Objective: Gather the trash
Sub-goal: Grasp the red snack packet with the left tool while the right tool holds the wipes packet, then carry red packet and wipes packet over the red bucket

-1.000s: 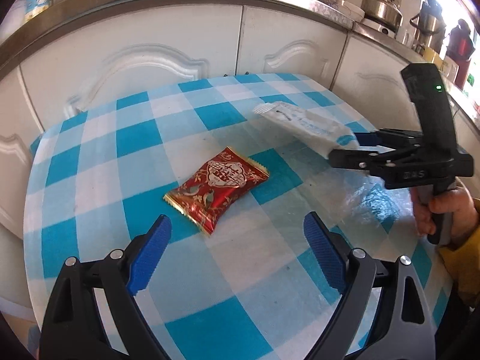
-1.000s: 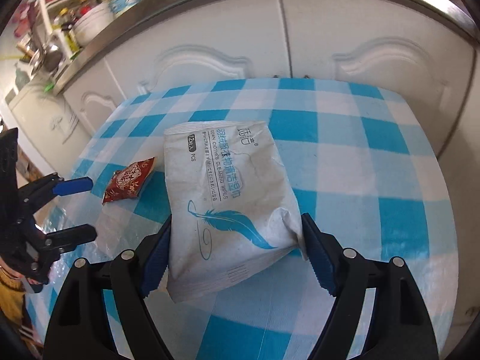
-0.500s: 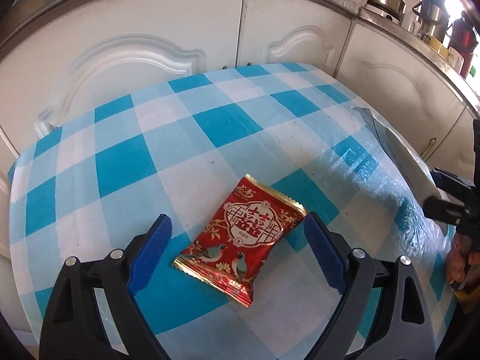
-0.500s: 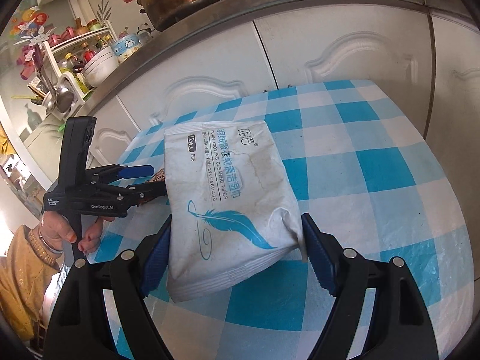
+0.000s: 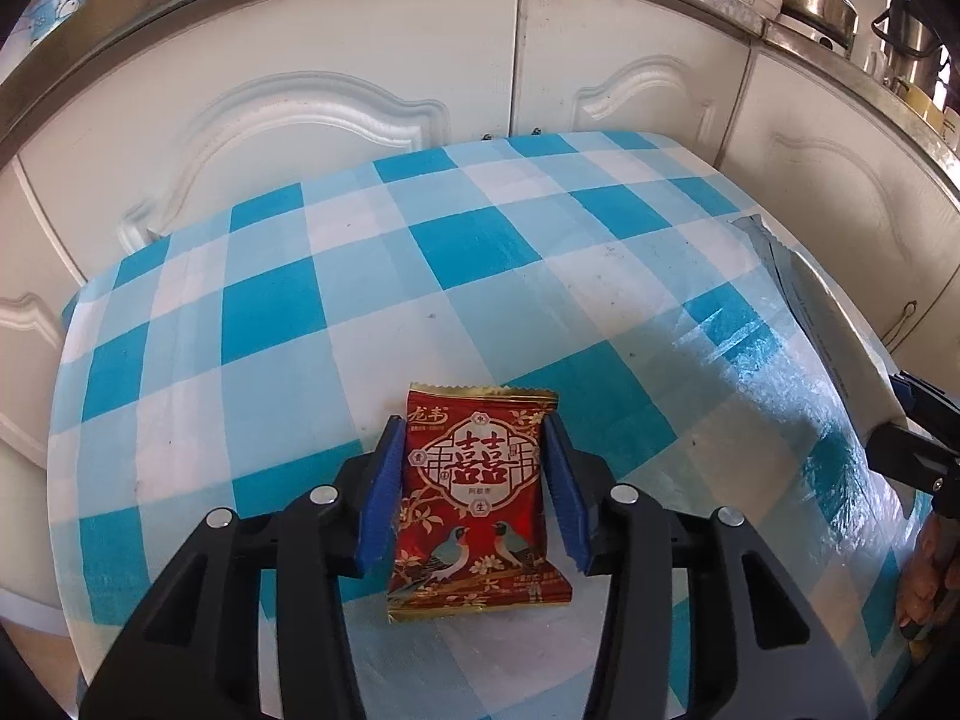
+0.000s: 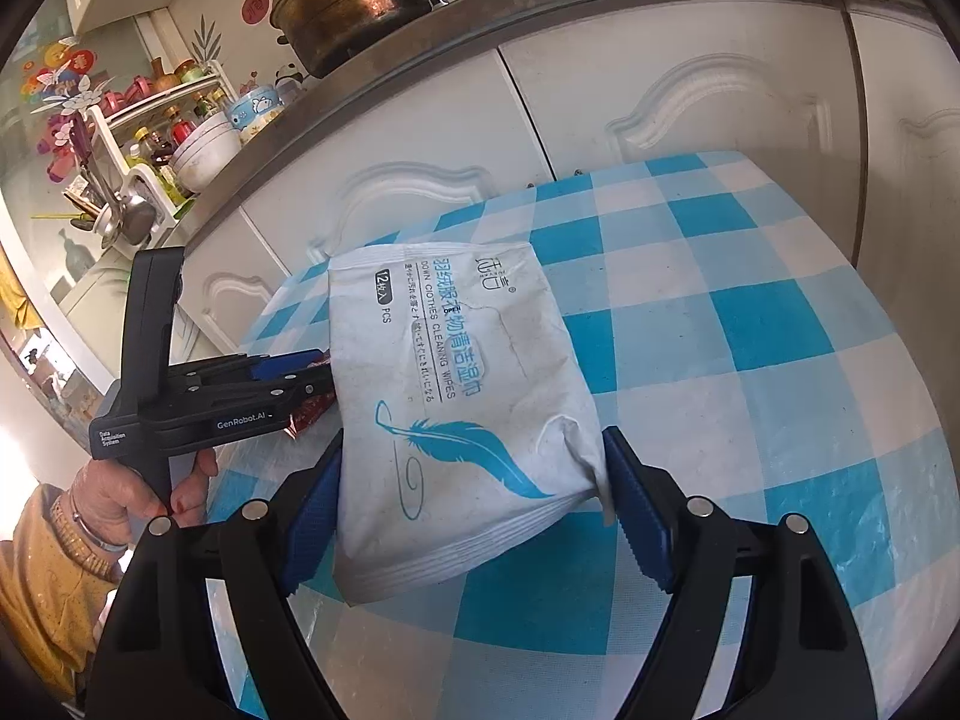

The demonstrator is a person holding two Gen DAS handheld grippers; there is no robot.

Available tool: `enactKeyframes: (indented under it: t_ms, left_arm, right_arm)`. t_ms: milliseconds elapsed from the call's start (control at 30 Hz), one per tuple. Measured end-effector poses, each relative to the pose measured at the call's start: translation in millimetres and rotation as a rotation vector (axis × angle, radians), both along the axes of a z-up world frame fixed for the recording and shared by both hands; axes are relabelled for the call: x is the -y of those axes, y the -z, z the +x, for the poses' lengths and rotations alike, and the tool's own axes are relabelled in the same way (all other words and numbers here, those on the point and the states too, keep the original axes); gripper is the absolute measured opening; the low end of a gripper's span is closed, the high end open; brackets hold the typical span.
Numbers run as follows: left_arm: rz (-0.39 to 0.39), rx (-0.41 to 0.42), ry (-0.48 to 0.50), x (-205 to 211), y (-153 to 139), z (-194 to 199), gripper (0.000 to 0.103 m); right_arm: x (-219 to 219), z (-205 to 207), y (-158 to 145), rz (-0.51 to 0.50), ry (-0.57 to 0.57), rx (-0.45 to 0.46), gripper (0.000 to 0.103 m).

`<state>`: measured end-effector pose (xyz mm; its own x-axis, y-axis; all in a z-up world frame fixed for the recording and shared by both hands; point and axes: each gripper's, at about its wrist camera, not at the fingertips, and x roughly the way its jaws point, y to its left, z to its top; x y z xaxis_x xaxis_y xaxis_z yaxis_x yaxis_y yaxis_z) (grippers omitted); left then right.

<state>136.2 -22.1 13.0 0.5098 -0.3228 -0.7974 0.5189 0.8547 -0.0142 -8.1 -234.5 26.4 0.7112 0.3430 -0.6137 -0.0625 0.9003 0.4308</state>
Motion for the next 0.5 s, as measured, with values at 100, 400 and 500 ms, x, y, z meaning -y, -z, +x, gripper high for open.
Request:
enactKeyframes:
  t_ms: [100, 400, 500]
  left_arm:
    - [-0.019, 0.018, -0.043, -5.2, -4.0, -11.6, 0.045]
    - [-0.093, 0.046, -0.110, -22.7, -15.4, -60.6, 0.043]
    - [-0.120, 0.050, -0.125, -29.9, -18.9, -77.5, 0.043]
  right_arm:
    - [-0.3, -1.5, -0.4, -0.005, 0.006, 0.004, 0.080]
    - [-1.7, -7.6, -1.0, -0.035, 0.050, 0.001, 0.080]
    - [-4.8, -14.3, -1.9, -0.052, 0.065, 0.001, 0.080]
